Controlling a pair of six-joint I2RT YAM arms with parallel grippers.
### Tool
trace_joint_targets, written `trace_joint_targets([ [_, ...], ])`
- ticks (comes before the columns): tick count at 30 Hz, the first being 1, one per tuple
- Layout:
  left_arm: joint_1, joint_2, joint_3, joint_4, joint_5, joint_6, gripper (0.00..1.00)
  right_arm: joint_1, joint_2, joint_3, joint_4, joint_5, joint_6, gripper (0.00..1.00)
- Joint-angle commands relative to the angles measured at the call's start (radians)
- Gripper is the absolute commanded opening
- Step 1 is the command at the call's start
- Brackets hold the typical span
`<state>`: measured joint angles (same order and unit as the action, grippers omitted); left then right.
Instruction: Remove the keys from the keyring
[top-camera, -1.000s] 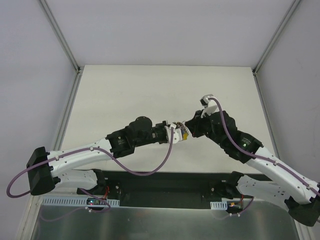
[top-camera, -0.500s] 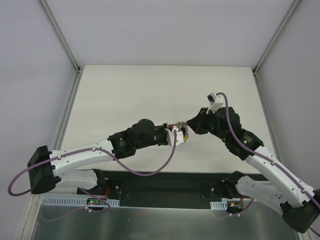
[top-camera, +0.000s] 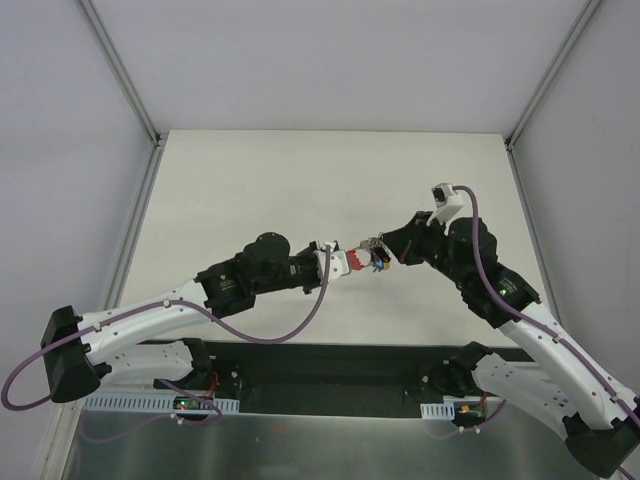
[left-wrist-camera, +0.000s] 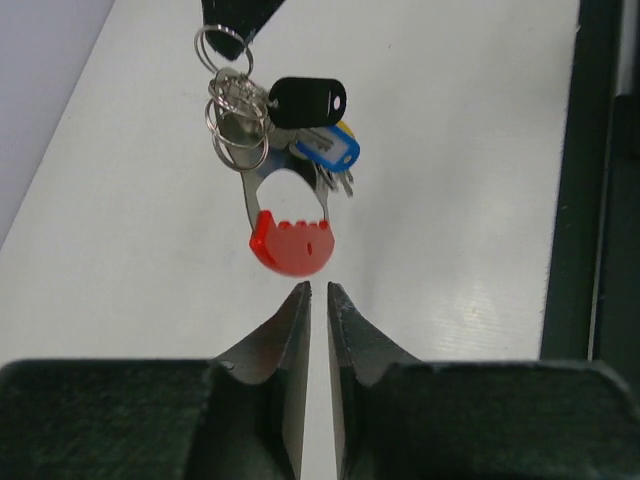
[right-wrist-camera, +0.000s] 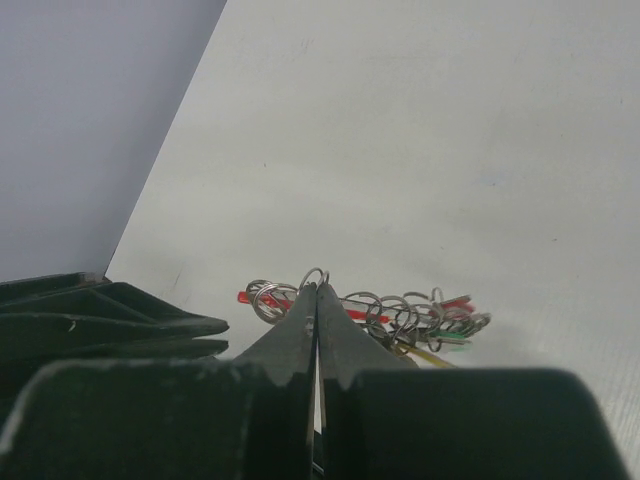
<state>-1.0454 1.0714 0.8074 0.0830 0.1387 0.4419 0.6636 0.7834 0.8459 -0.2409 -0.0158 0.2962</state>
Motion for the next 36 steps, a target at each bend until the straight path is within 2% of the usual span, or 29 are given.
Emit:
trace_joint_targets([
  [1,0.001,-0.036,0.067,0.023,0.15,-0.12,0.15,-0.002,-0.027,0.018,0.081,-0.01,0.03,0.0],
  [2,0.002,-0.037,0.082,0.027,0.166,-0.132,0.21,-0.001,-0.032,0.018,0.083,-0.01,0.034,0.0],
  [5,0.002,-0.028,0.113,0.041,0.245,-0.173,0.3,-0.002,-0.033,0.022,0.083,-0.013,0.046,0.01],
  [14,0.004,0.012,0.15,0.11,0.348,-0.278,0.31,-0.002,-0.047,0.044,0.084,-0.012,0.072,0.0],
  [27,0.057,0.102,0.148,0.215,0.285,-0.416,0.32,-0.002,-0.07,0.047,0.106,-0.041,0.126,0.0],
  [36,0.071,0.104,0.09,0.363,0.326,-0.402,0.32,-0.001,-0.084,0.044,0.126,-0.056,0.159,0.0],
])
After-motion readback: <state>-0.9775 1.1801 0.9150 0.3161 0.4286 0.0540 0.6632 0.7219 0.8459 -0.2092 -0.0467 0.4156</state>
